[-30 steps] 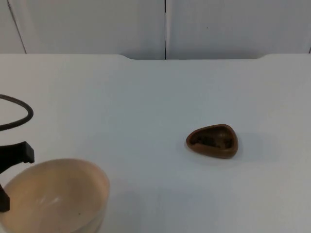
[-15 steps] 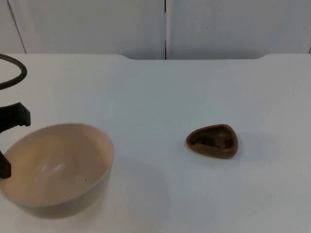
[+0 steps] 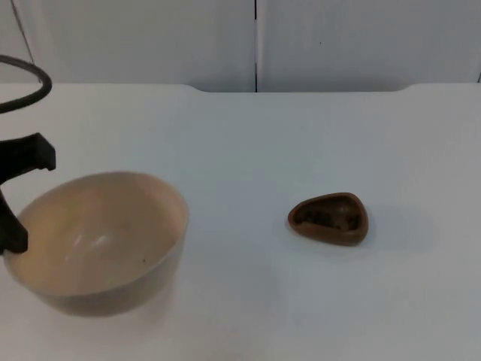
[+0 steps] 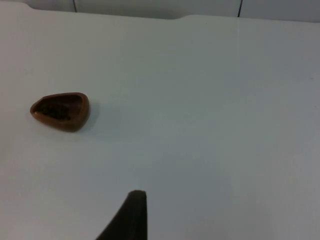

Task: Pick up the bowl with the left hand and pour the coffee beans from the cup into the bowl with the right hand.

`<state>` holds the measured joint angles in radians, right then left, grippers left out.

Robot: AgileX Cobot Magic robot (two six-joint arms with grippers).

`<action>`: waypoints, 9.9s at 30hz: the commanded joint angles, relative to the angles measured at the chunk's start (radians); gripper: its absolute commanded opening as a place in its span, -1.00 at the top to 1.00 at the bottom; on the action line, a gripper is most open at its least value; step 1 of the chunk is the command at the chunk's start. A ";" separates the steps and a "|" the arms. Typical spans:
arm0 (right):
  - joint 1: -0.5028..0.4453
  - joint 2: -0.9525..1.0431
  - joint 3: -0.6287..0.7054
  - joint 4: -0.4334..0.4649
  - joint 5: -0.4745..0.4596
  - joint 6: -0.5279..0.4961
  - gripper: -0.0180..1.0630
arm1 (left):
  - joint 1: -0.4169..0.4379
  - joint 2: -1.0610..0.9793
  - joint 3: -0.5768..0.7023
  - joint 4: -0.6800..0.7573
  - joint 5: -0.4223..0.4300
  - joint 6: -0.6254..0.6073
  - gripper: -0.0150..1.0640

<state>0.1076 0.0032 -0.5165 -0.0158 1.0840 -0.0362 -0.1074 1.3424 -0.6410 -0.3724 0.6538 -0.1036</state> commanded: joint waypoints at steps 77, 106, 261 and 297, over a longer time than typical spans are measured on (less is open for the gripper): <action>-0.003 -0.002 0.000 0.000 -0.009 0.047 -0.98 | -0.221 0.262 -0.261 -0.203 -0.013 0.368 0.98; -0.003 0.919 -0.500 0.007 -0.214 -0.006 -0.98 | -0.221 0.262 -0.261 -0.225 -0.013 0.368 0.98; 0.389 2.214 -0.918 -0.067 -0.470 0.428 0.84 | -0.221 0.262 -0.261 -0.220 -0.016 0.364 0.98; 0.389 2.214 -0.918 -0.061 -0.428 0.410 0.96 | -0.221 0.262 -0.261 -0.220 -0.020 0.364 0.98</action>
<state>0.4951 2.2160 -1.4353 -0.0646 0.6238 0.3897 -0.3225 1.6057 -0.8981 -0.5781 0.6375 0.2618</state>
